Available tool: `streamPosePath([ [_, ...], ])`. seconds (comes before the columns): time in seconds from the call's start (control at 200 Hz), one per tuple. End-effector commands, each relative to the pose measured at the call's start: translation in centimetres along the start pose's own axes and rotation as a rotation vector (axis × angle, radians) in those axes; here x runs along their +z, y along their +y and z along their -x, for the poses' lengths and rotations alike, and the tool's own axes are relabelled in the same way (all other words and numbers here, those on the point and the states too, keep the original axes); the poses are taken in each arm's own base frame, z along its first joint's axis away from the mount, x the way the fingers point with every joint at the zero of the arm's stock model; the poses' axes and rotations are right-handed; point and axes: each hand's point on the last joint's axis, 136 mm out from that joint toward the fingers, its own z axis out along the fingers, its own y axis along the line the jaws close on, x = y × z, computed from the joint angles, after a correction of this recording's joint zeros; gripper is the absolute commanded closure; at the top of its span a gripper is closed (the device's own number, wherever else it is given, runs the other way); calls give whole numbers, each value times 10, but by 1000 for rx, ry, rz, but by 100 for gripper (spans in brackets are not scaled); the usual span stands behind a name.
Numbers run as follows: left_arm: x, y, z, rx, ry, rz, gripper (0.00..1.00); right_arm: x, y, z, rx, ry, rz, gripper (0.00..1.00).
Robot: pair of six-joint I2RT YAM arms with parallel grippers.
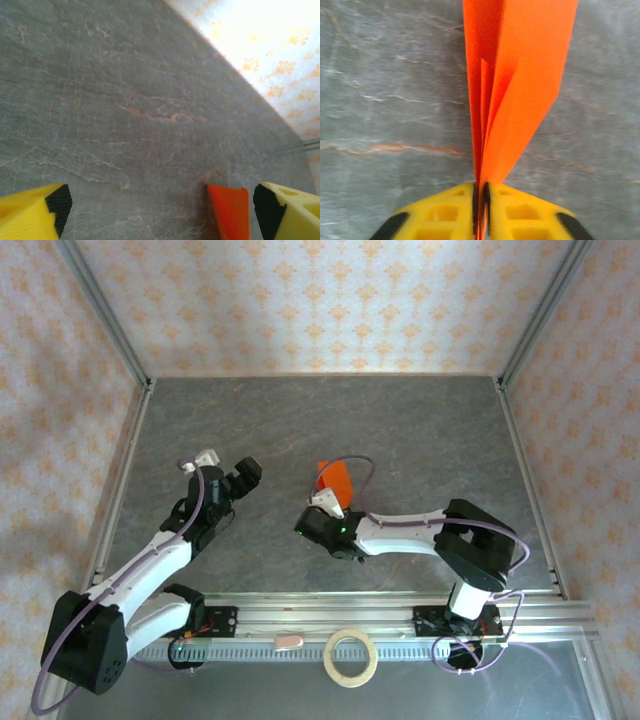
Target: Fold a paper plane with a square sheet of paper (pick it up from the middle)
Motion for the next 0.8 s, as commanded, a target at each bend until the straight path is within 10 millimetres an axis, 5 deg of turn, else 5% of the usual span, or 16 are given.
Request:
streamPosePath([
  [0.0,7,-6,-1,61,75,-4,1,-15,29,25,73,-34,164,72],
  [0.135,14,-6,-7,113,170,18,1,-50,47,54,142,-135,367,58],
  [0.26,16,-10,-13,100,199,-30,1,-68,27,80,315,-214,468,57],
  [0.4,18,-24,-26,30,244,-139,1,-48,-12,79,608,-145,621,63],
  [0.495,19,-33,-36,-5,288,-209,6,-34,-25,77,756,-110,741,80],
  [0.791,21,-39,-46,-61,344,-254,22,6,7,59,820,102,891,93],
])
